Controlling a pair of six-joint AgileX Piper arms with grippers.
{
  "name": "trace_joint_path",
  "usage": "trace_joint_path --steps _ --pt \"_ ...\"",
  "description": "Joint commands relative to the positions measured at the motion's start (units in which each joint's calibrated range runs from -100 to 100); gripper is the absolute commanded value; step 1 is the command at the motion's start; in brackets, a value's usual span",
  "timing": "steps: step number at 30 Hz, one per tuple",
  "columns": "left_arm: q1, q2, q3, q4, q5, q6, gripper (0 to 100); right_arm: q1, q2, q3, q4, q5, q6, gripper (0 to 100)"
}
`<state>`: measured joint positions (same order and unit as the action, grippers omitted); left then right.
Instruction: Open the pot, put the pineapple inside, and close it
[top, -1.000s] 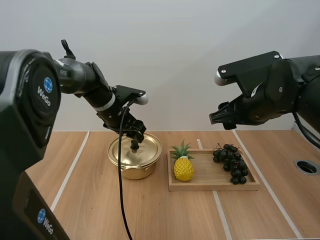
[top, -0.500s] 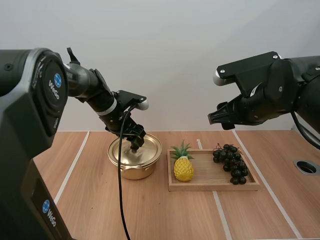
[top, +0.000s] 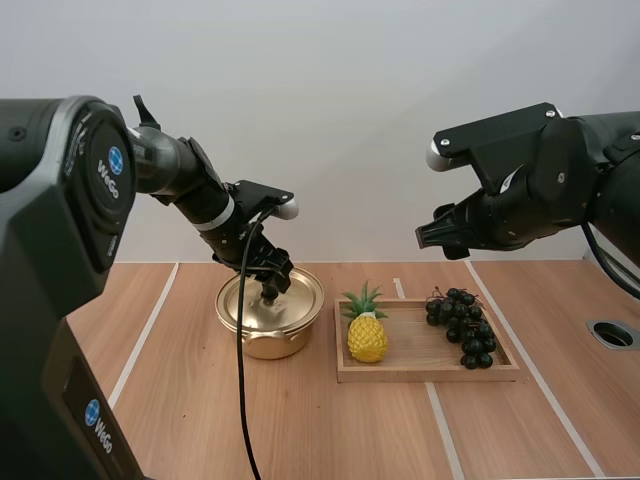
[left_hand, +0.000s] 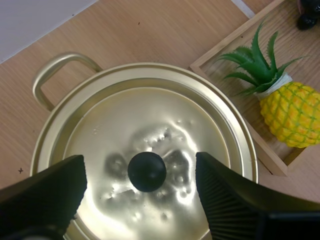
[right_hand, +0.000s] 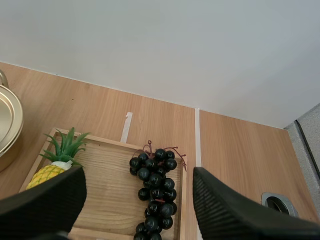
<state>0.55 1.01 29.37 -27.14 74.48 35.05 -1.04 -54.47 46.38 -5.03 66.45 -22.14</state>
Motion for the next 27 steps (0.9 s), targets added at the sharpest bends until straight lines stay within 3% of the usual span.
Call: trace_joint_path --steps 1,15,18,23,27 --pt "-0.14 0.53 -0.47 -1.13 0.93 0.11 100 -0.19 -0.32 -0.64 0.3 -1.69 -0.48 100" --pt "-0.14 2.98 -0.47 -1.25 -3.7 0.11 100 -0.19 -0.32 -0.64 0.3 -1.69 -0.6 100" --pt "-0.14 2.98 -0.47 -1.25 -4.32 0.52 72 -0.19 -0.32 -0.64 0.3 -1.69 -0.71 100" --pt "-0.14 2.98 -0.47 -1.35 -4.32 0.43 1 -0.19 -0.32 -0.64 0.3 -1.69 -1.77 100" --pt "-0.14 2.98 -0.47 -1.37 -4.32 0.43 0 -0.19 -0.32 -0.64 0.3 -1.69 -2.16 100"
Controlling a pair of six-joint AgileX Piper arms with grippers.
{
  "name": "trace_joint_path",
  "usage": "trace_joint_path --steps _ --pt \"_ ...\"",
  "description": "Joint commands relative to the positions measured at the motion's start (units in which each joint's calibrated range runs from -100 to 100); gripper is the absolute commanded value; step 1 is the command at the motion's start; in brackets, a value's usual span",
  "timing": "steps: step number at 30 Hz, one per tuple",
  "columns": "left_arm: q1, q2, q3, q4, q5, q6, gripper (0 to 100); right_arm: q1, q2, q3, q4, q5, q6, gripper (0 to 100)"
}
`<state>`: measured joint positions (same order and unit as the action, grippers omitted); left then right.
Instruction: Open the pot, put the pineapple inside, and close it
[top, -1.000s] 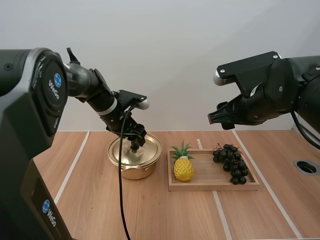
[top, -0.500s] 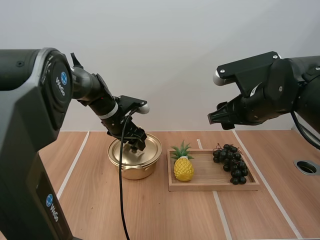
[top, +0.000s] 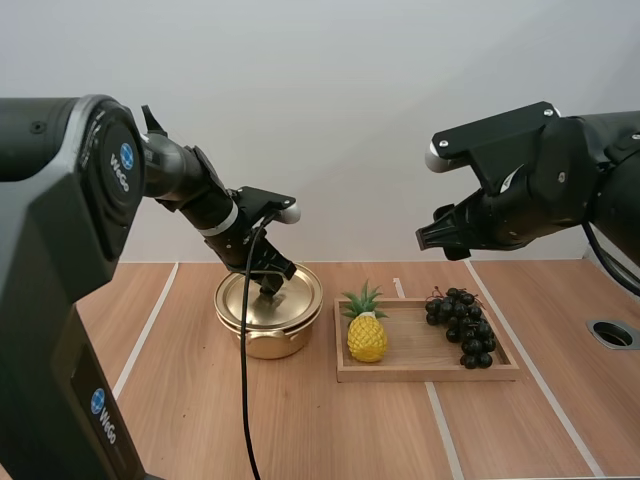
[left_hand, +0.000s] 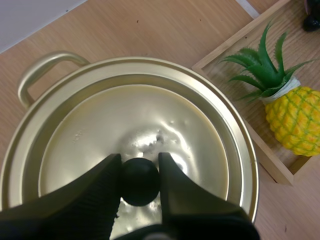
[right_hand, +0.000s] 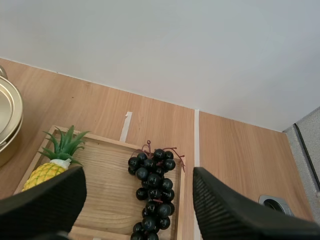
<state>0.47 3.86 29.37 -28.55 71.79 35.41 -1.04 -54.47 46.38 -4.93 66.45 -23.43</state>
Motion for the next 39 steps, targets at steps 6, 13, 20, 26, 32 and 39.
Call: trace_joint_path --steps 6,13,20,26,32,39 --pt "-0.07 -0.7 -0.47 -0.18 1.6 0.07 0 -0.19 -0.32 -0.64 0.2 -2.12 -1.55 100" --pt "-0.07 -7.79 -3.55 -0.98 6.62 0.07 0 -0.19 -0.32 -0.64 0.2 -3.78 -1.55 100" --pt "-0.07 -17.64 -10.72 -7.46 5.3 0.07 0 -0.19 -0.32 -0.64 0.1 -3.76 -2.5 100" --pt "-0.07 -28.01 -13.78 -16.01 -13.34 0.07 0 -0.19 -0.32 -0.64 0.1 -3.58 -3.02 100" --pt "-0.07 -37.4 -15.68 -19.03 -48.79 0.07 0 -0.19 -0.32 -0.64 0.1 -2.68 -3.44 100" --pt "-0.07 -43.08 -20.2 -20.77 -83.94 -0.2 0 -0.19 -0.32 -0.4 0.95 -2.47 -3.44 100"
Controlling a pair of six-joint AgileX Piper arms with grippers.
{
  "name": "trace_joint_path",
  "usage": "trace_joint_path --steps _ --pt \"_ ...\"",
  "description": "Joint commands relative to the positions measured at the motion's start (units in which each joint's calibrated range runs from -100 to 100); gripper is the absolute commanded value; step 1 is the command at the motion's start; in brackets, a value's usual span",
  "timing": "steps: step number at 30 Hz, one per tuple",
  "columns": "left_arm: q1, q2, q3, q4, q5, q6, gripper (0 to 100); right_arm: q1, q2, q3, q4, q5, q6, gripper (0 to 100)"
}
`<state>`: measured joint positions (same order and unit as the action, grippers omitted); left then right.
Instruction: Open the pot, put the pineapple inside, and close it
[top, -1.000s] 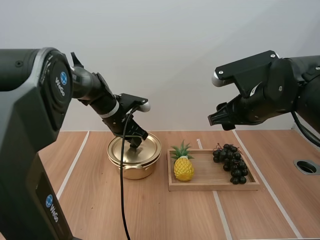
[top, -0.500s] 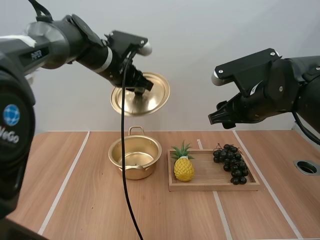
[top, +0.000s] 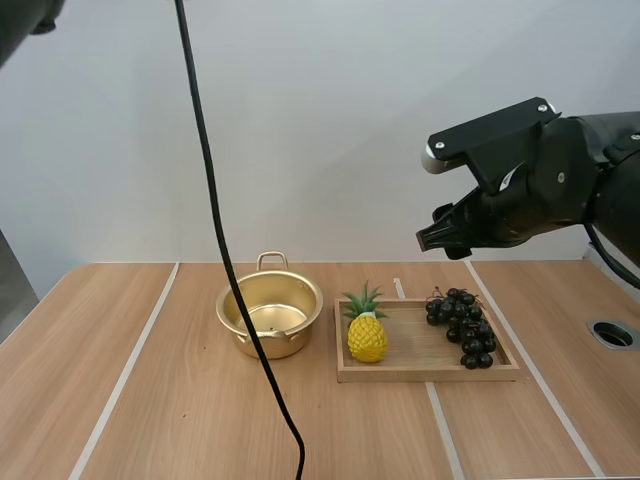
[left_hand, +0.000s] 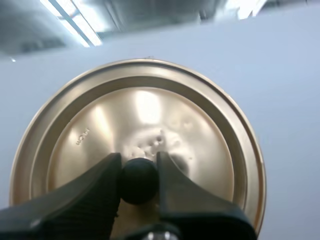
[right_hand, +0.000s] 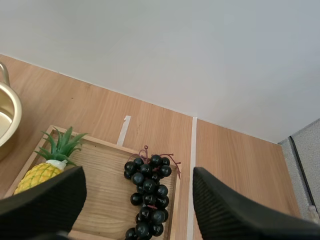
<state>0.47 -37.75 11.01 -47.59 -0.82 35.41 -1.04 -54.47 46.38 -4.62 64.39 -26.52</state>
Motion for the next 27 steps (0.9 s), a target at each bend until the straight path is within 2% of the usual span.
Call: trace_joint_path --steps 1,4,13,23,27 --pt "-0.07 -1.82 -2.84 -1.73 -14.39 -0.93 0 -0.19 -0.32 -0.4 1.14 -0.41 -0.36 100" --pt "-0.07 -2.66 -6.05 -1.0 -19.53 -5.13 0 -0.19 -0.32 -0.4 3.57 -0.41 -0.36 100" --pt "-0.07 -3.59 -19.06 5.86 -19.92 -18.48 0 -0.19 -0.32 -0.27 4.98 0.3 -0.73 100" --pt "-0.07 -3.59 -27.28 24.51 -24.46 -32.68 0 -0.19 -0.32 0.09 5.09 0.37 -0.73 100" --pt "-0.07 -3.59 -27.25 28.42 -27.07 -35.3 0 -0.19 -0.32 0.09 5.09 0.37 -0.73 100"
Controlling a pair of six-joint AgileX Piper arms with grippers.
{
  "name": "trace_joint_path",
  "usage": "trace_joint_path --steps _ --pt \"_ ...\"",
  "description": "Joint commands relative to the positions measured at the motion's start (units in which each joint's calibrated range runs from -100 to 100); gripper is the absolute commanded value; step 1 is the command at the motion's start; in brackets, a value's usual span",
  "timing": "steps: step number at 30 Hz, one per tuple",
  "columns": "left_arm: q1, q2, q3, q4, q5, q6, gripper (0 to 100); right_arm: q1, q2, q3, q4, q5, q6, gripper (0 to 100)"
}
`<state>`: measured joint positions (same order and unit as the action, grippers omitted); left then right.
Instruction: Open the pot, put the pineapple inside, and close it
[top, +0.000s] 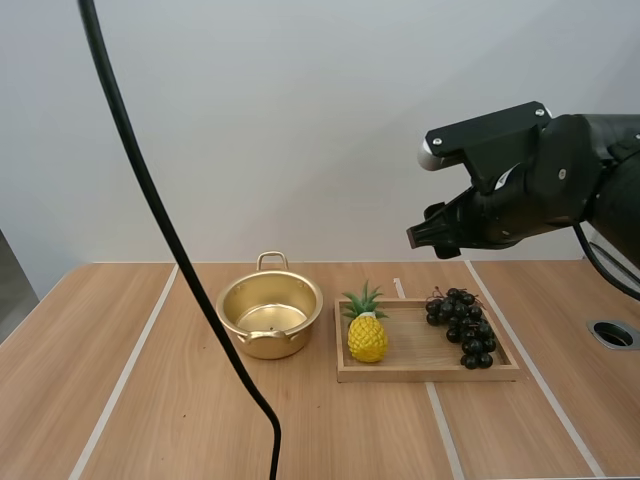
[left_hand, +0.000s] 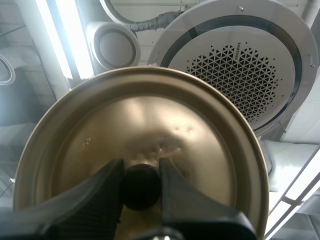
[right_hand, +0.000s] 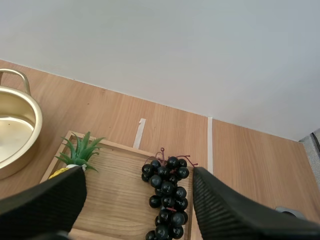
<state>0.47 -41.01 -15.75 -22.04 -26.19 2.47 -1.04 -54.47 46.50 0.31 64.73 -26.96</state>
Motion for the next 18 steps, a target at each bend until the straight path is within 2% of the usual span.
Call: trace_joint_path --steps 1,9,13,18 --pt "-0.07 -0.33 -0.49 3.97 -2.15 -3.19 0 -0.19 -0.32 -0.03 0.15 0.03 -0.28 100" --pt "-0.07 -0.33 -0.49 19.87 -2.12 -14.67 0 -0.19 0.41 -0.03 0.17 -0.16 -0.19 100" --pt "-0.07 -0.33 -0.49 21.54 -2.12 -15.81 0 -0.19 4.24 -0.03 -0.31 -2.02 2.21 100" --pt "-0.07 -0.33 -0.49 22.04 -2.12 -15.81 0 -0.19 12.61 -0.03 -0.31 -4.05 2.31 100"
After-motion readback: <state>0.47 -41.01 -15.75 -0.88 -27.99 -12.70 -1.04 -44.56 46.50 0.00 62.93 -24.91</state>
